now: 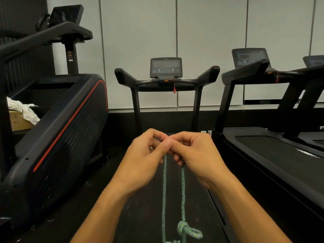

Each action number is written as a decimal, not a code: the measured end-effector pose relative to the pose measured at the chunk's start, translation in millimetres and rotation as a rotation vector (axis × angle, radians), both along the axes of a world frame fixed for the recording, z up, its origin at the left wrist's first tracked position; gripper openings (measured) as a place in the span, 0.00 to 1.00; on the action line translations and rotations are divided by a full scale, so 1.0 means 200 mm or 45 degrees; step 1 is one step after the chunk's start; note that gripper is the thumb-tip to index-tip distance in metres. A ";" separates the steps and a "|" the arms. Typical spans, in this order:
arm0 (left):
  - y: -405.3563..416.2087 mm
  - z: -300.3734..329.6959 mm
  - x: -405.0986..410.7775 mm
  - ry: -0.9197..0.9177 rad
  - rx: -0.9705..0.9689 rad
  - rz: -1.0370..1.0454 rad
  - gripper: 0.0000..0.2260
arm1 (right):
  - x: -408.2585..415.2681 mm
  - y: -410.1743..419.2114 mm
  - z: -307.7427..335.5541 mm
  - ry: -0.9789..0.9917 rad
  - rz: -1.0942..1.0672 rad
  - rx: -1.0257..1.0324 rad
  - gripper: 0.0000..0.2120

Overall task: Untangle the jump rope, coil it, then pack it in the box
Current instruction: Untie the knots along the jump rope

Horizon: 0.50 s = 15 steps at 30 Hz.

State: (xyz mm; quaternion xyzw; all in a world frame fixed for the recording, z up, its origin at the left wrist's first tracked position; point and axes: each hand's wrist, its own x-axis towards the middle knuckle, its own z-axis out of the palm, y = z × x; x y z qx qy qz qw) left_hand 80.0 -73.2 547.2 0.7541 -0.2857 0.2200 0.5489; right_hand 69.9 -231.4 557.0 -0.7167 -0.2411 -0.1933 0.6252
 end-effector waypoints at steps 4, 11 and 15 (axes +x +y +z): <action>0.00 -0.01 0.00 0.009 -0.001 -0.017 0.11 | 0.00 0.00 0.01 0.083 0.058 0.087 0.03; 0.05 0.02 0.00 -0.034 0.142 0.164 0.07 | -0.02 -0.04 0.04 0.166 0.225 -0.005 0.02; 0.10 0.02 0.05 -0.128 0.045 0.407 0.10 | -0.01 -0.06 0.04 0.226 0.332 0.053 0.02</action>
